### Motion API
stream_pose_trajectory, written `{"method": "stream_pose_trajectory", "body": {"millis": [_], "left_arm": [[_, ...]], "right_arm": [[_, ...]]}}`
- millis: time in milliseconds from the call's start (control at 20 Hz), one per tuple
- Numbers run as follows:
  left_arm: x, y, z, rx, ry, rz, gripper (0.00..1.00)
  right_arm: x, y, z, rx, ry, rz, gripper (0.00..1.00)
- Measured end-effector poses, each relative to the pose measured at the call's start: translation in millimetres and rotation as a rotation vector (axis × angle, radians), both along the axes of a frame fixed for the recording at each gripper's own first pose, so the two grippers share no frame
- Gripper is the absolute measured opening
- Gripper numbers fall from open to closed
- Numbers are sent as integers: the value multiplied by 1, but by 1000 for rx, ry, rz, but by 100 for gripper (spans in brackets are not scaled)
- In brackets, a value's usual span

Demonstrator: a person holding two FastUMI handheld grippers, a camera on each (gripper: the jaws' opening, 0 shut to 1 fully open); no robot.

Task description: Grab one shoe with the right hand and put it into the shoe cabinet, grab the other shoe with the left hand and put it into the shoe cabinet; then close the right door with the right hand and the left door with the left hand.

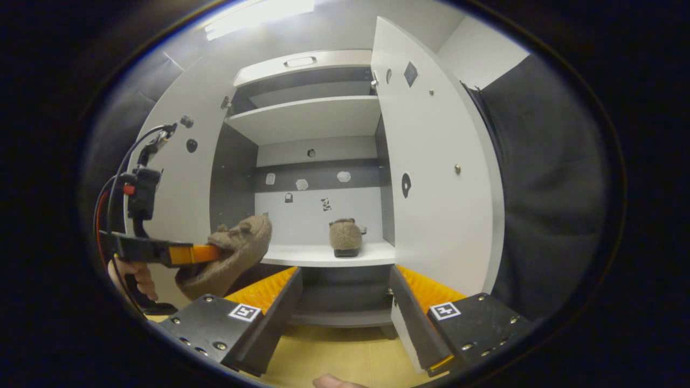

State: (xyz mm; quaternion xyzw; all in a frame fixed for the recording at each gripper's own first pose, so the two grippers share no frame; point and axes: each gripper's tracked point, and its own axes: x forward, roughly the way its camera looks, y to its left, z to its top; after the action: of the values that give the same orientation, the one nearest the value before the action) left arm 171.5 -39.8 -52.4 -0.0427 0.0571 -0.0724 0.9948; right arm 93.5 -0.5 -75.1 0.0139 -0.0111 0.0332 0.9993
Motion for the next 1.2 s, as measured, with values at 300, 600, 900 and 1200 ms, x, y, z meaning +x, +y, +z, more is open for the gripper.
{"method": "stream_pose_trajectory", "body": {"millis": [300,600,900,1200], "left_arm": [[50,-6,75,-51,-138,42,0],[124,8,72,-90,-68,142,0],[185,7,14,-110,130,174,2],[217,10,-30,-77,287,207,1]], "right_arm": [[-12,1,18,-29,-50,3,98],[-16,-2,36,14,-79,16,98],[-19,-5,46,29,-83,24,98],[-28,-13,43,37,-75,24,98]]}}
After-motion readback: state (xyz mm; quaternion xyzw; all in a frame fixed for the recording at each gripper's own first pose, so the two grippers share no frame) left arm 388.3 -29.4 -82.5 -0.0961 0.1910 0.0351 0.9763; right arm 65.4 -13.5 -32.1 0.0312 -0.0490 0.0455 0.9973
